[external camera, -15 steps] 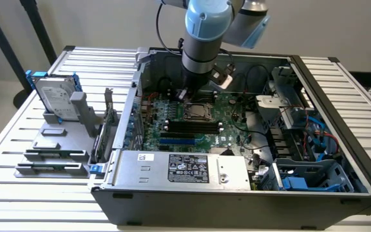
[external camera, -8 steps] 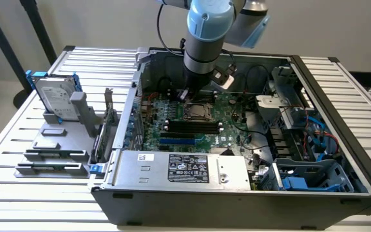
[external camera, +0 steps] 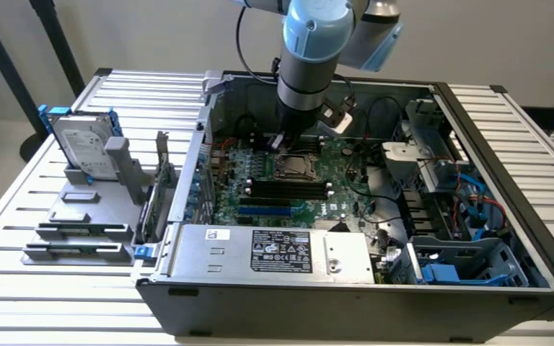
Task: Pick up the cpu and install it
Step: 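Install the first cpu locking lever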
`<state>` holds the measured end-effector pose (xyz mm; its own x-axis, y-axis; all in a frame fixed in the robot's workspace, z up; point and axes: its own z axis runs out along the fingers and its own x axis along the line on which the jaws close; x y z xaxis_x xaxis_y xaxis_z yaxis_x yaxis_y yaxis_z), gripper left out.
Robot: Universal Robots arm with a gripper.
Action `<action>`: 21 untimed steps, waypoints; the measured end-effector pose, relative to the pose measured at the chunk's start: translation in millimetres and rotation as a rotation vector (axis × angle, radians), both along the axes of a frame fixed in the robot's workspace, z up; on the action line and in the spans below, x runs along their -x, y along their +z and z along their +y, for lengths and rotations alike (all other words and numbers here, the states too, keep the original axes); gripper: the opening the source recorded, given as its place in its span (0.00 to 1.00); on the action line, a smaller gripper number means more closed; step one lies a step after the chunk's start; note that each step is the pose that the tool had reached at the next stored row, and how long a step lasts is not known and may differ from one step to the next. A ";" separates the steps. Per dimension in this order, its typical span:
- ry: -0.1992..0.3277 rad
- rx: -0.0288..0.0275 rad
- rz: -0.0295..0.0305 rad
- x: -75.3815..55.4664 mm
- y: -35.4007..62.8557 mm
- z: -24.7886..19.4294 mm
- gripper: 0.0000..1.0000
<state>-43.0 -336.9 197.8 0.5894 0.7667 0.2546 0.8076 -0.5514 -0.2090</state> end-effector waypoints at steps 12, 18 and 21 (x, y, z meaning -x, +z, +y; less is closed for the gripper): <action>-0.004 0.0009 0.0007 -1.3 -0.4 0.2 0.11; -0.008 0.0011 0.0009 -0.2 -0.4 1.2 0.11; -0.011 0.0009 0.0011 -0.1 -0.6 2.3 0.11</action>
